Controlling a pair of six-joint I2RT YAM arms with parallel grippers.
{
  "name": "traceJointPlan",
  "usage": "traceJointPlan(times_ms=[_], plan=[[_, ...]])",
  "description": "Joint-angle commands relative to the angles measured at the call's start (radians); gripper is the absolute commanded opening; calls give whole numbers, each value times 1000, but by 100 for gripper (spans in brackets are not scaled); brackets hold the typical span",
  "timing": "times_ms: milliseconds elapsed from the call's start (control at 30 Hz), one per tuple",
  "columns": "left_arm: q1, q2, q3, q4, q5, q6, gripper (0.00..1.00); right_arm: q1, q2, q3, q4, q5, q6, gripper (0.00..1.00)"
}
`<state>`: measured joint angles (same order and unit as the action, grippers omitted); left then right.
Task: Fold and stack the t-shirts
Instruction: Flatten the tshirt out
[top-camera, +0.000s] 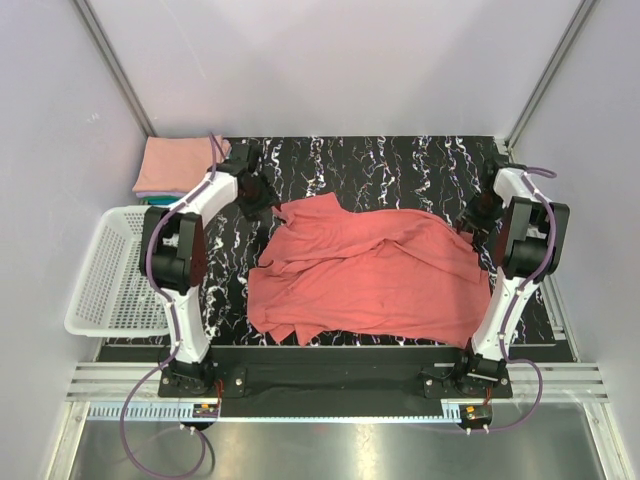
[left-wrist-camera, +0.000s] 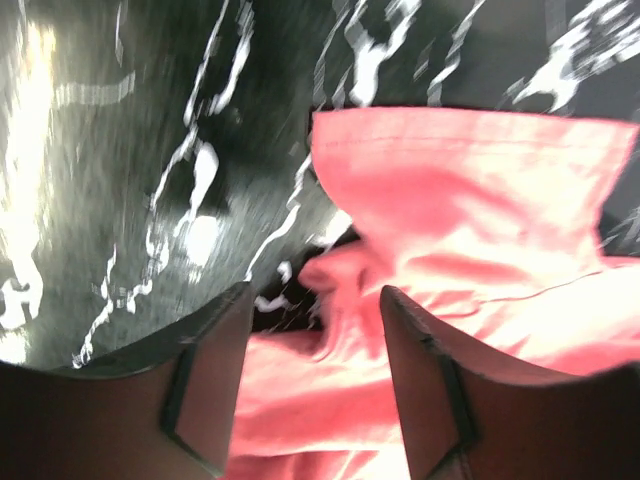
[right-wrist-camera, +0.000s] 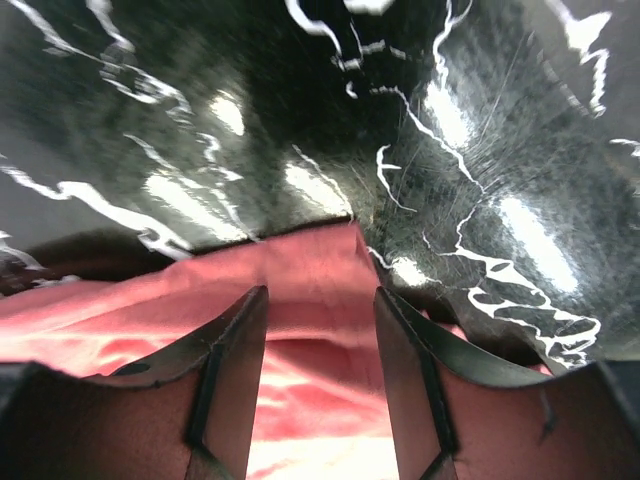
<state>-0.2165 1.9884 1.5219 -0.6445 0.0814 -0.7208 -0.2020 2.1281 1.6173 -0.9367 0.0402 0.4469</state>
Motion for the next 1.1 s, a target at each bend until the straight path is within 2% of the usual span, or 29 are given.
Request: traceJointPlan(times_ms=[0,67,267,400,567,733,833,867,900,933,1067], plan=[[9,50,107,-27,21,72,60,1,-20,111,-23,29,-7,55],[8,88,144,-35,12,73,61,1,15,148,-48,32,-5,55],[16,141,104,132,52,89,60,1,49,216,-65,43,-13,56],[20,234,208,102,37,116,59,0,70,260,-83,30,-17,57],[19,306,293,20,-17,90,51,0,64,253,-71,33,-23,57],[12,320,270,37,-6,73,42,0,79,279,-82,44,-33,57],[6,326,279,49,-11,80,20,0,82,294,-76,38,-27,57],[5,326,279,55,-5,81,8,0,88,300,-74,38,-21,58],[5,326,277,63,0,83,3,0,93,305,-76,36,-19,58],[5,326,276,71,15,81,0,0,98,320,-77,36,-19,58],[5,307,262,78,29,61,0,0,124,351,-74,41,-13,65]])
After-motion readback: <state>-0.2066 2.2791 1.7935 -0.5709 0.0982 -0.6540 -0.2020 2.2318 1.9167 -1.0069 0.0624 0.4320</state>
